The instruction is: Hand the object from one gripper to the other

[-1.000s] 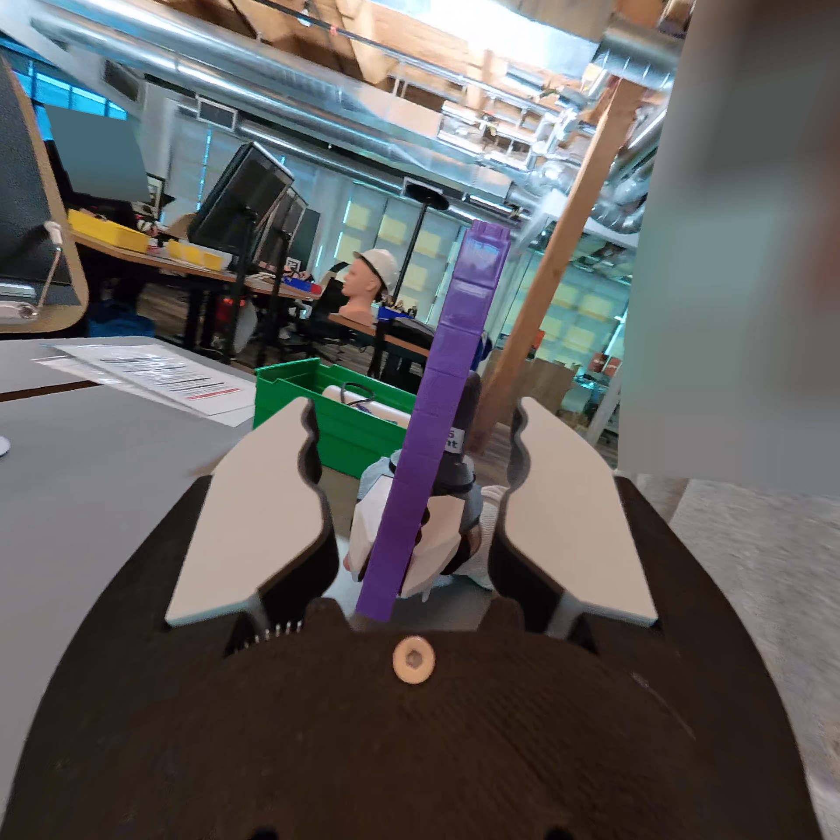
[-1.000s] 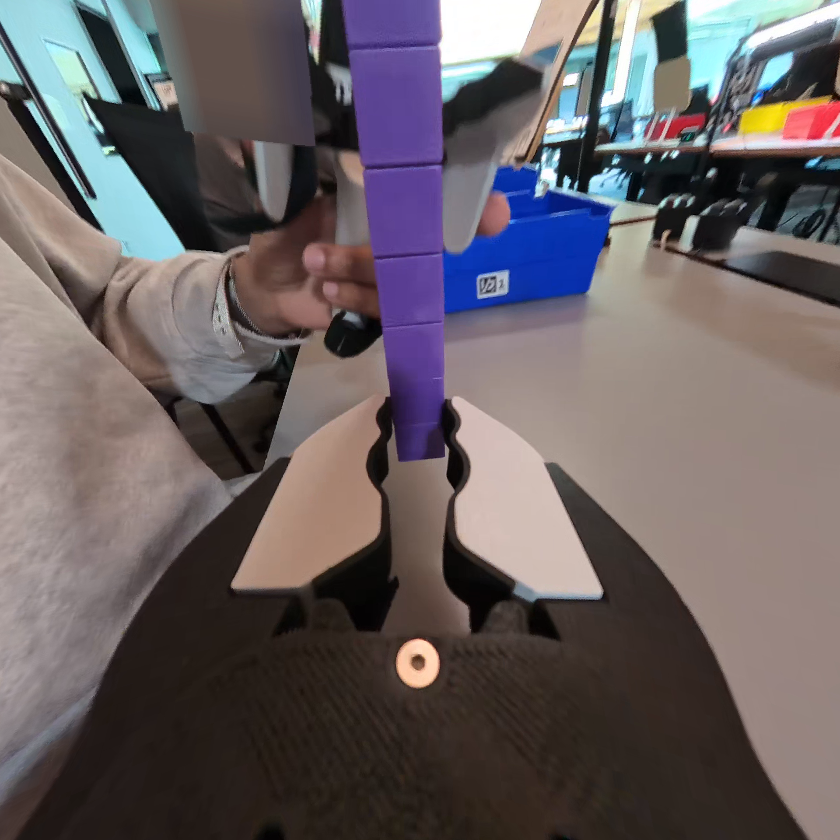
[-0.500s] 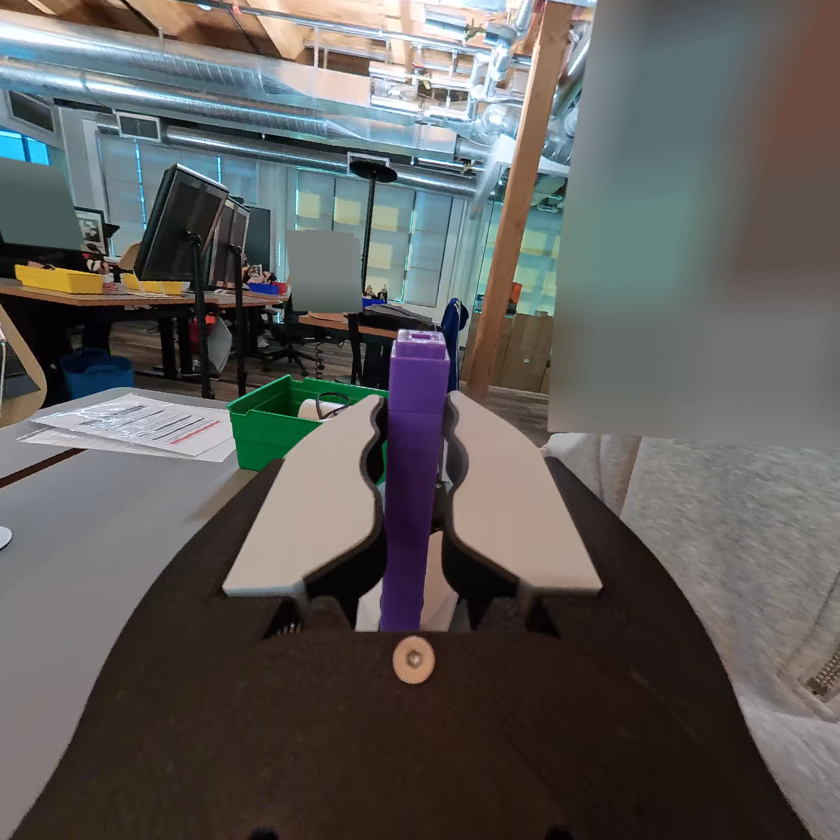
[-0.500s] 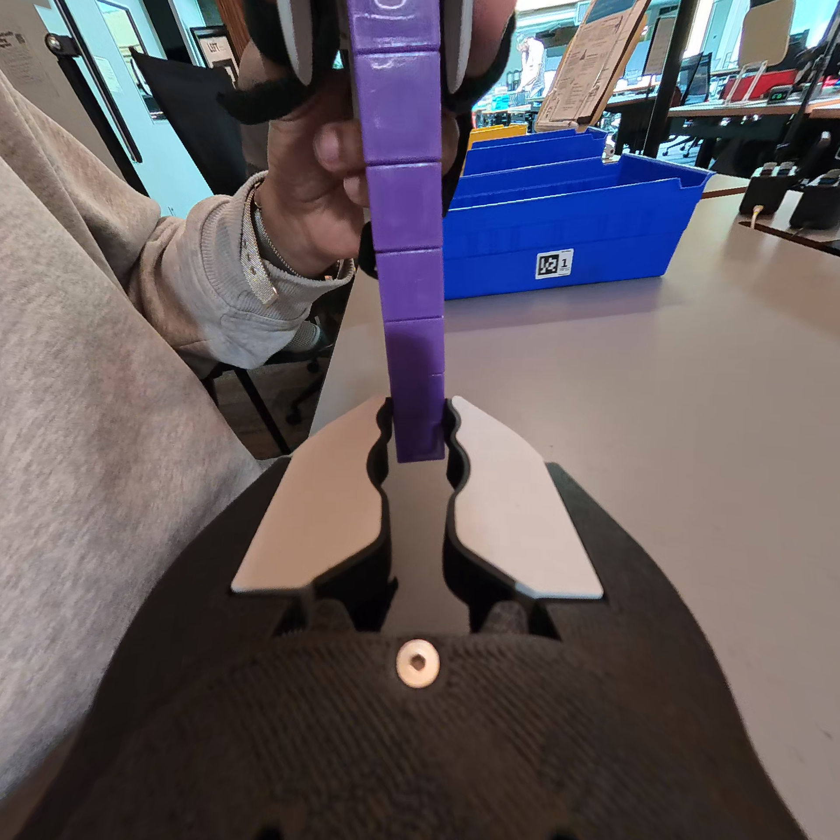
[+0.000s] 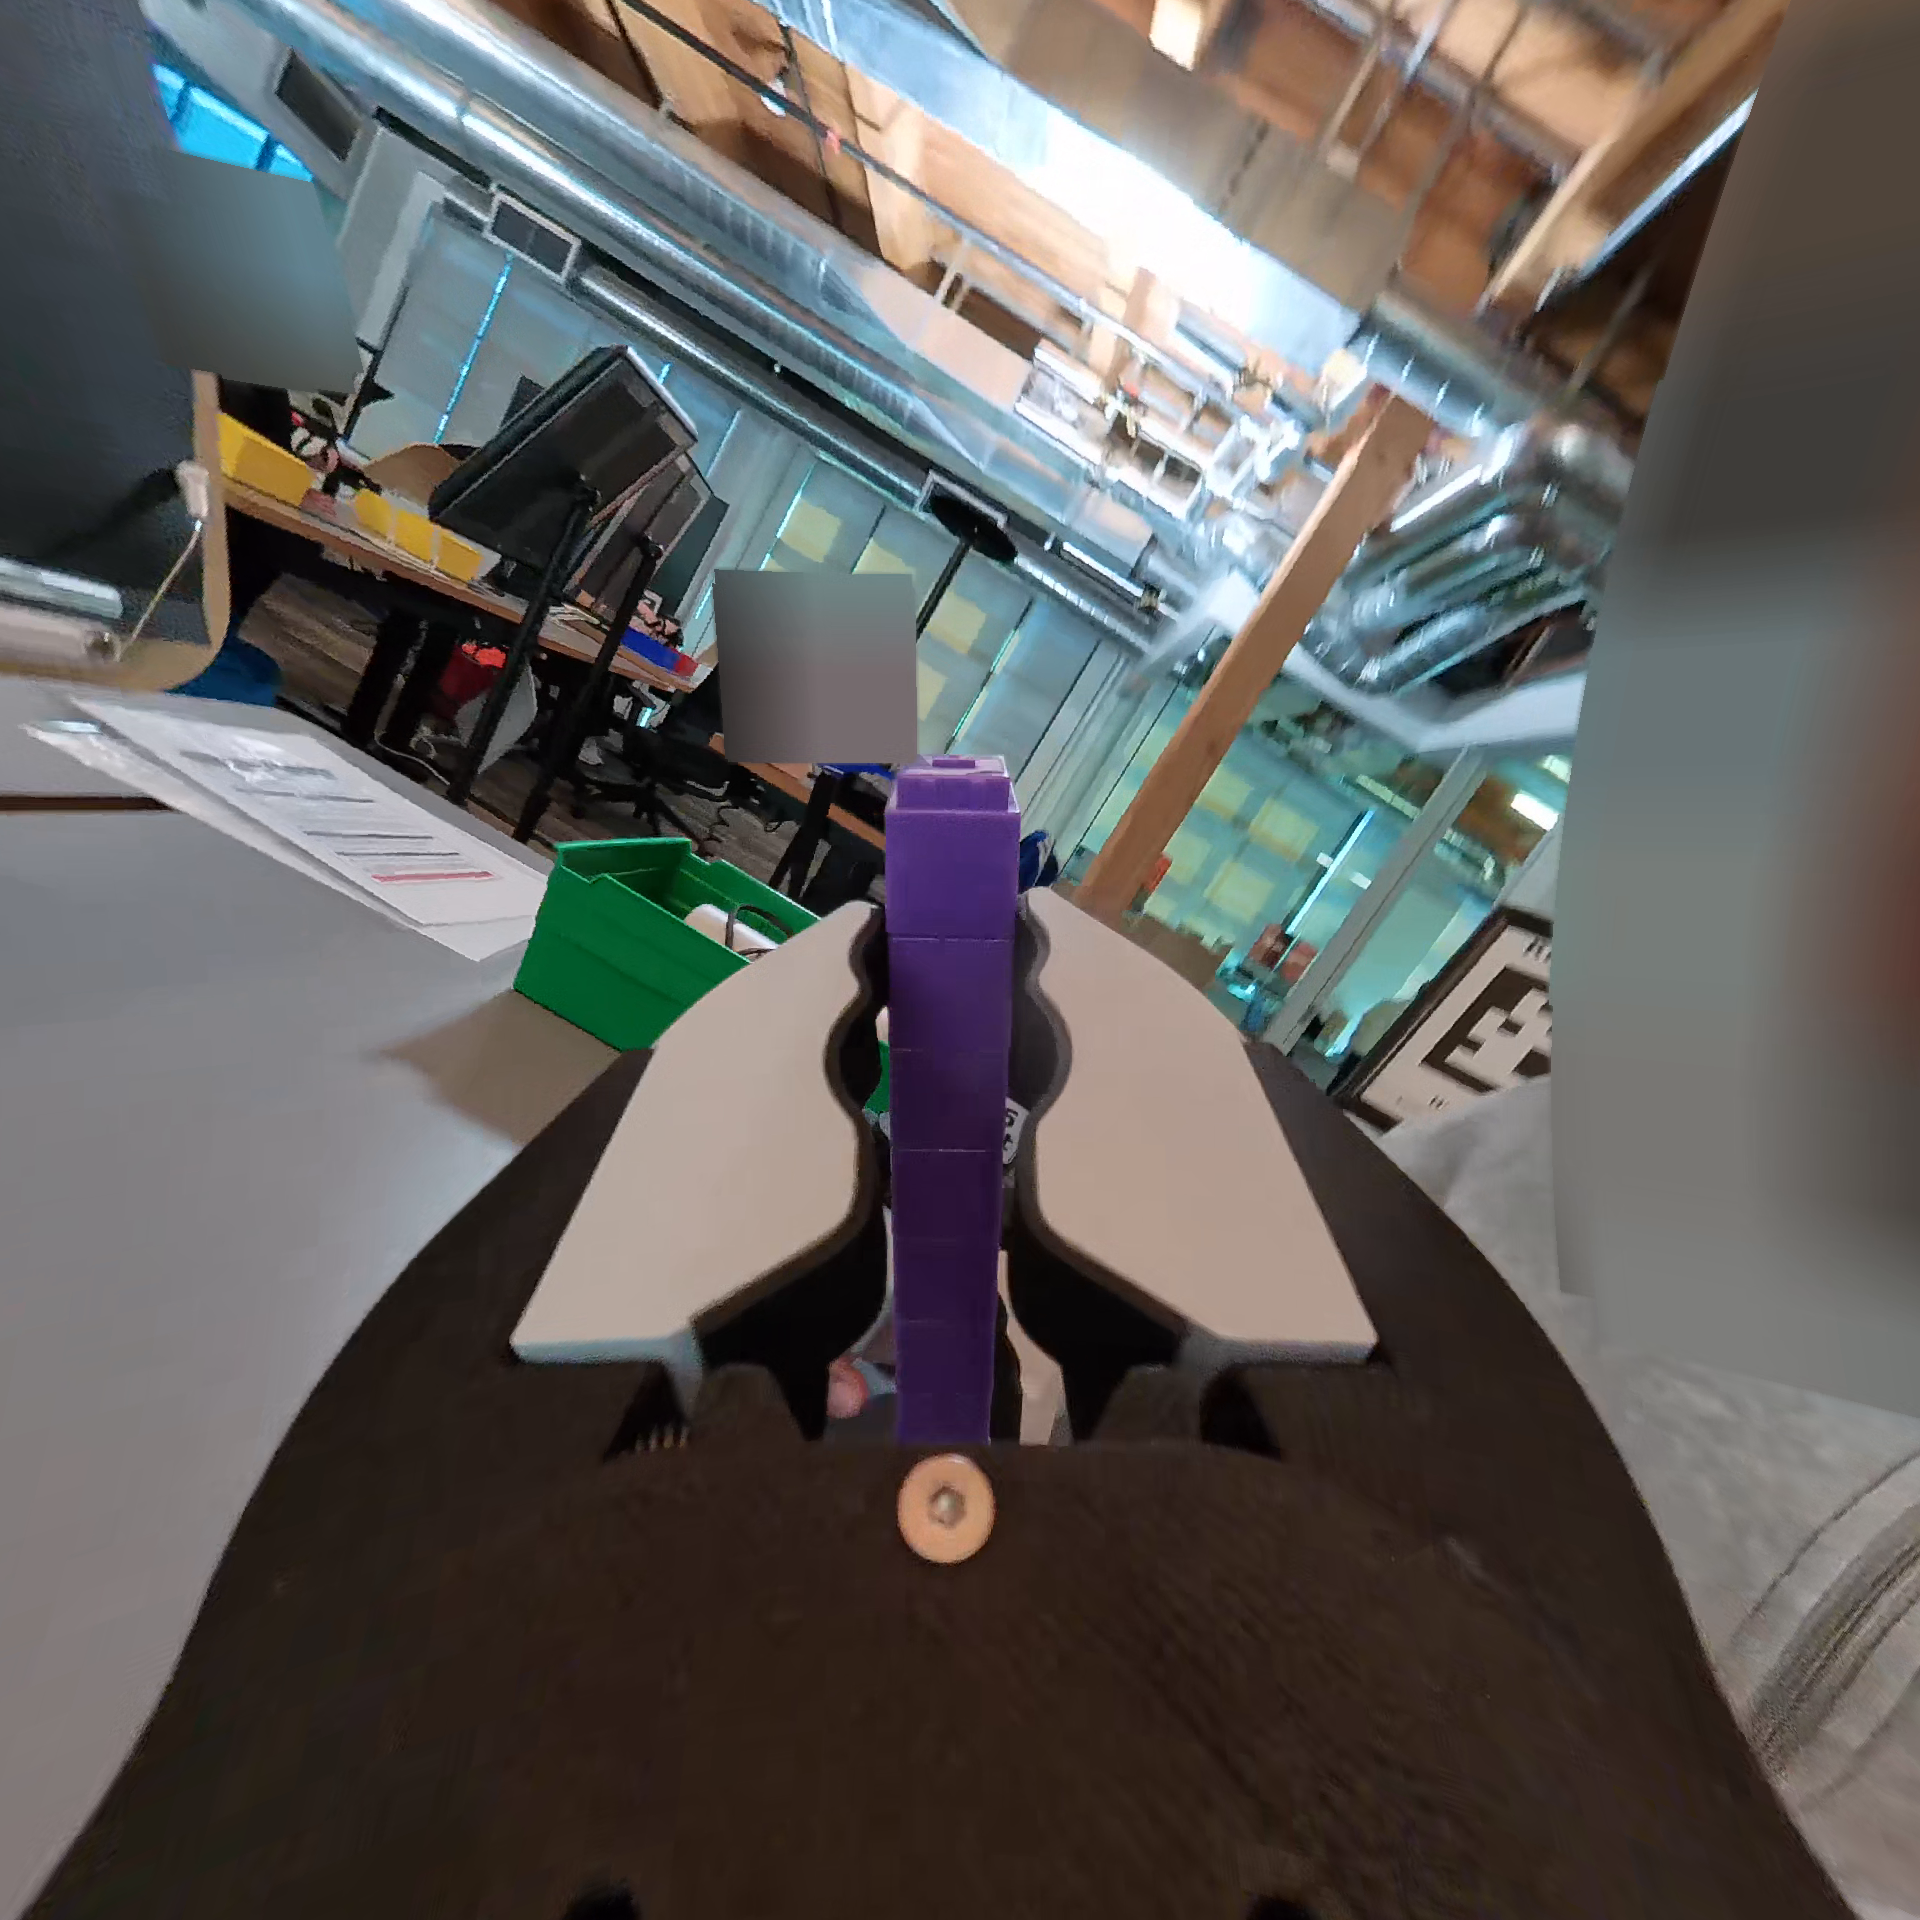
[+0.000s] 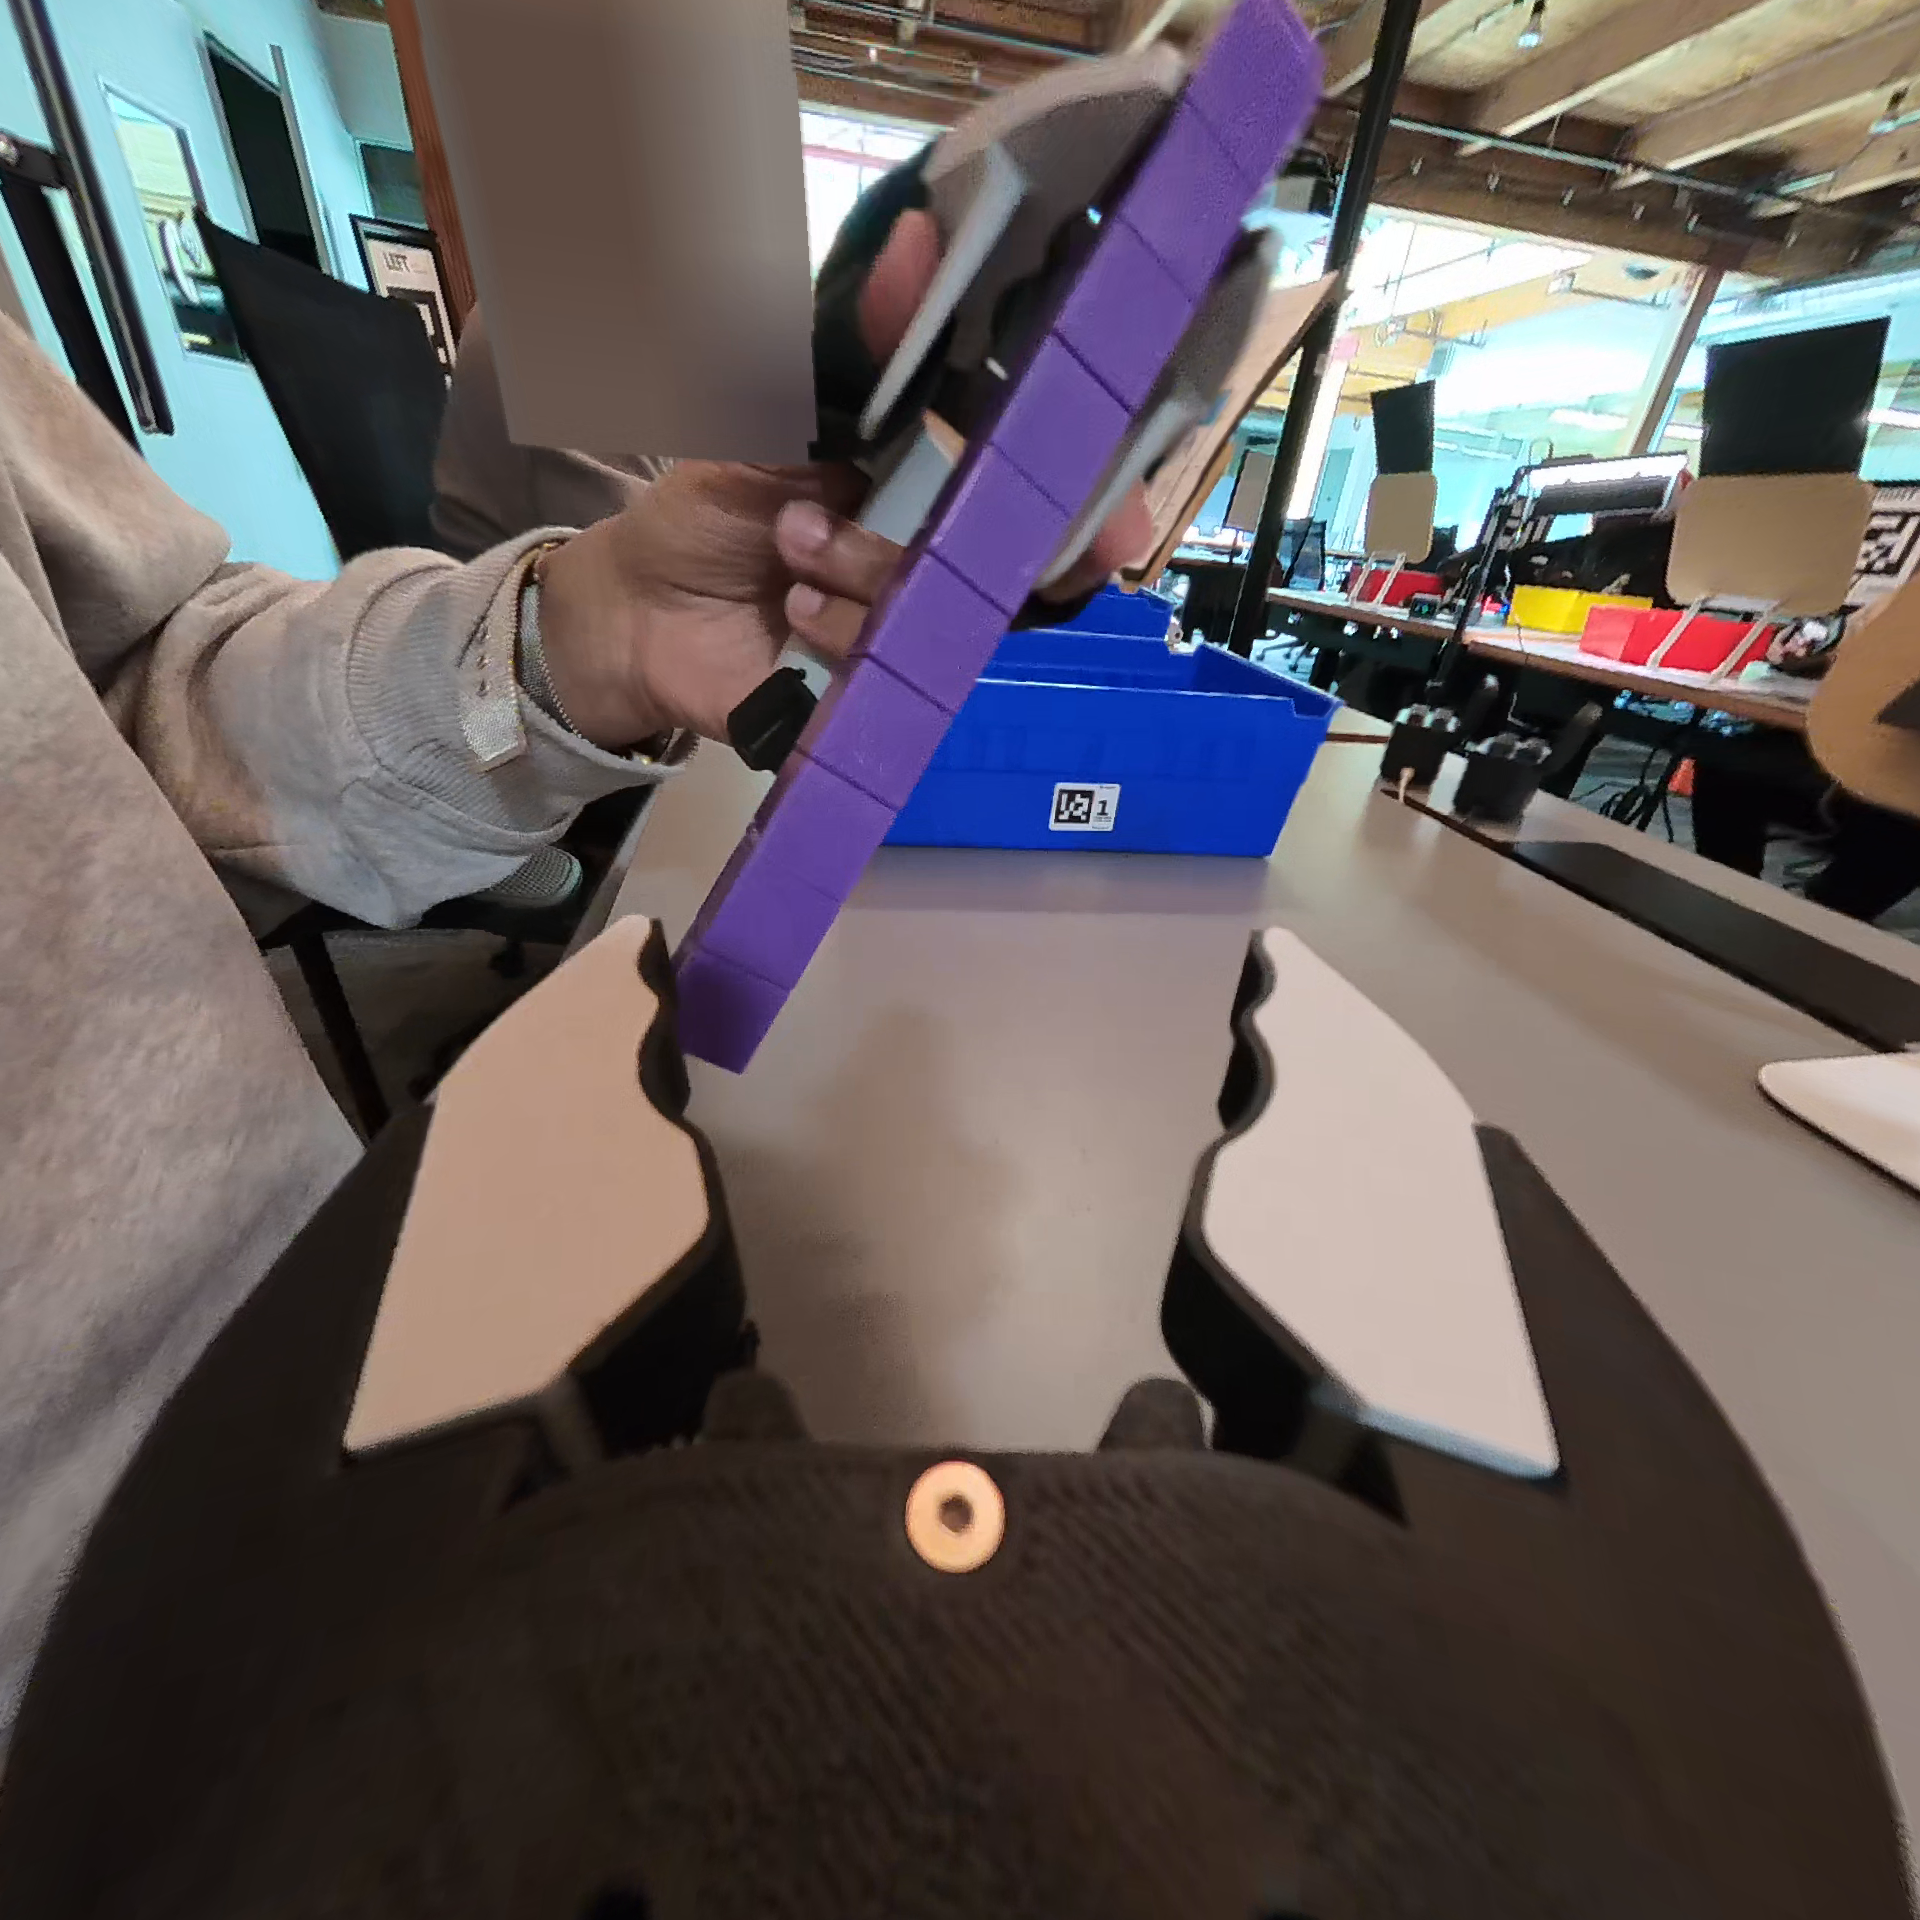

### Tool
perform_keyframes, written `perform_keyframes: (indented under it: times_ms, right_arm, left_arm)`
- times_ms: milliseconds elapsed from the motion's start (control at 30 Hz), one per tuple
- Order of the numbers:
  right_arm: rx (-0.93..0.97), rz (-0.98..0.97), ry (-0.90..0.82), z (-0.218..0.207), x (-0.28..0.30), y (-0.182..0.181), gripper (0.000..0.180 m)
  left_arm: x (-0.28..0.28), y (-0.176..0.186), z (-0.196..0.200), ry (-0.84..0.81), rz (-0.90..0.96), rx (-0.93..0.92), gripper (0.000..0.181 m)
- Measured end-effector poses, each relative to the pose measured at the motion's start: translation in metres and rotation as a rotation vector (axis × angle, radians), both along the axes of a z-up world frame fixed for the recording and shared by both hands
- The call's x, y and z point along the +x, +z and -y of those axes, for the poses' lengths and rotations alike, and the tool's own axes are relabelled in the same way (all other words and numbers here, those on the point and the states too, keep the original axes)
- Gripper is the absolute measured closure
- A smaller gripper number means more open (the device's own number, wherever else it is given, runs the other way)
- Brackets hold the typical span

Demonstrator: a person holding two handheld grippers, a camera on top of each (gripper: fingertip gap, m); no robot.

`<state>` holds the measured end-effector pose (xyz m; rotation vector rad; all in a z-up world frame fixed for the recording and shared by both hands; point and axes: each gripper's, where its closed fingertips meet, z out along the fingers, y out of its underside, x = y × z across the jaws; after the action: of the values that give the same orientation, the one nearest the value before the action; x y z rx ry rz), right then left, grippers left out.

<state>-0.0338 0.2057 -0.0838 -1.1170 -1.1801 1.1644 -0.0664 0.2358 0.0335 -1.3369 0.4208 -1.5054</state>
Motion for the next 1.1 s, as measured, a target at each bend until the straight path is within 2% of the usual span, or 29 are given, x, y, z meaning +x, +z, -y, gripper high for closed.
perform_keyframes:
  times_ms: [133,267,400,567,700,800,967,1000,1100]
  right_arm:
    - [0.095,0.028,0.004,0.008,-0.003,-0.003,0.079]
    - [0.108,0.046,0.02,0.013,-0.006,-0.006,0.087]
    - [-0.058,0.017,0.044,0.009,-0.003,0.001,0.109]
    - [-0.317,-0.013,0.084,0.007,-0.004,0.008,0.124]
    - [-0.364,-0.033,0.097,0.009,-0.004,0.013,0.137]
    - [-0.382,-0.007,0.115,0.012,-0.004,0.009,0.156]
    - [-0.418,-0.004,0.132,0.011,-0.003,0.008,0.158]
    - [-0.419,-0.01,0.13,0.009,-0.002,0.009,0.158]
    - [-0.415,-0.041,0.117,0.003,0.004,0.014,0.158]
  left_arm:
    - [-0.007,-0.005,-0.008,-0.014,0.077,-0.082,0.159]
    - [-0.005,-0.011,-0.009,-0.008,0.039,-0.083,0.159]
    - [0.007,-0.022,-0.006,-0.022,-0.066,-0.058,0.159]
    - [0.029,-0.038,-0.001,-0.033,-0.163,-0.025,0.159]
    - [0.045,-0.046,0.007,-0.069,-0.193,-0.006,0.159]
    - [0.052,-0.048,0.011,-0.09,-0.191,0.013,0.159]
    - [0.056,-0.047,0.014,-0.099,-0.18,0.041,0.159]
    - [0.056,-0.046,0.015,-0.102,-0.173,0.045,0.156]
    - [0.055,-0.043,0.011,-0.07,-0.147,0.05,0.122]
